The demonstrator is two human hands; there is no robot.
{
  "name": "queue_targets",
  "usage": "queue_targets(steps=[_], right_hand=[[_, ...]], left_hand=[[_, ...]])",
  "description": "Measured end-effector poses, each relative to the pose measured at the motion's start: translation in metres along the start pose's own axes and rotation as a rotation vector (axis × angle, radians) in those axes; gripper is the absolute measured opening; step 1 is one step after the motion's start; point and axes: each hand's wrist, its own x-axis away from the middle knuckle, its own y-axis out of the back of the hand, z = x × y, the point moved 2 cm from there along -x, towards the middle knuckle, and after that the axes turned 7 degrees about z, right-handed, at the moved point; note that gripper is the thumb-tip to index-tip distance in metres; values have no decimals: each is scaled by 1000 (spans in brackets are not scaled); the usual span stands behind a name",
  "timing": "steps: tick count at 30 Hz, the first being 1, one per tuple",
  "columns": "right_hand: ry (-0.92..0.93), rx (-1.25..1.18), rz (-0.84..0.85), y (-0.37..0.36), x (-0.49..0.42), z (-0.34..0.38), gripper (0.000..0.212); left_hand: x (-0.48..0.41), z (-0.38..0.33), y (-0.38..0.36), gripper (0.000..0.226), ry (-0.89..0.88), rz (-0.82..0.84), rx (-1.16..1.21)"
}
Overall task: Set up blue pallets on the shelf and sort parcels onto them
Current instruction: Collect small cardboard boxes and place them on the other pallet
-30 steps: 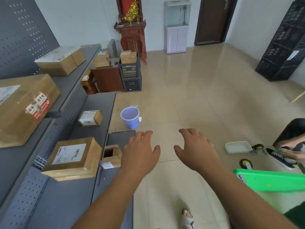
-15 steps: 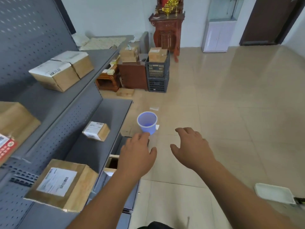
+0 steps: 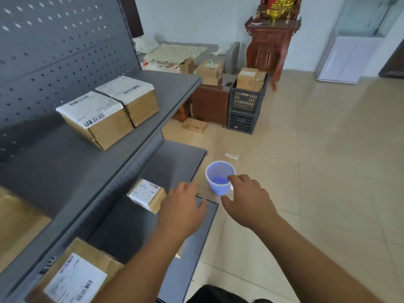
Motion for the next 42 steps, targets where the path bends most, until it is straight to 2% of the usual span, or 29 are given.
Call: queue_targets(steps=[6,16,19,24,31,37,42], right_hand=[[105,-22,81,-2,-76,29,49],[419,27,323,-42,-204,78,47],[504,0,423,-56,-226,89,54],[649,38,509,-82,-246,101,53],[716,-22,581,-121,-251,115,53],[651,-121,662,-161,-265,123,57],[637,-158,652,-192,-279,125,62]], left_hand=[[-38,30,15,56,120,16,52],[-69,82,14,58,600,-5,105],[-73,86,11,58,736,-44,180],[-74,89,-10,58,880,-124,347],[-80,110,-54,55,988,-193,532],[-94,137,-95,45,995,-276,674],[-112,154,-126,40,987,-383,778]])
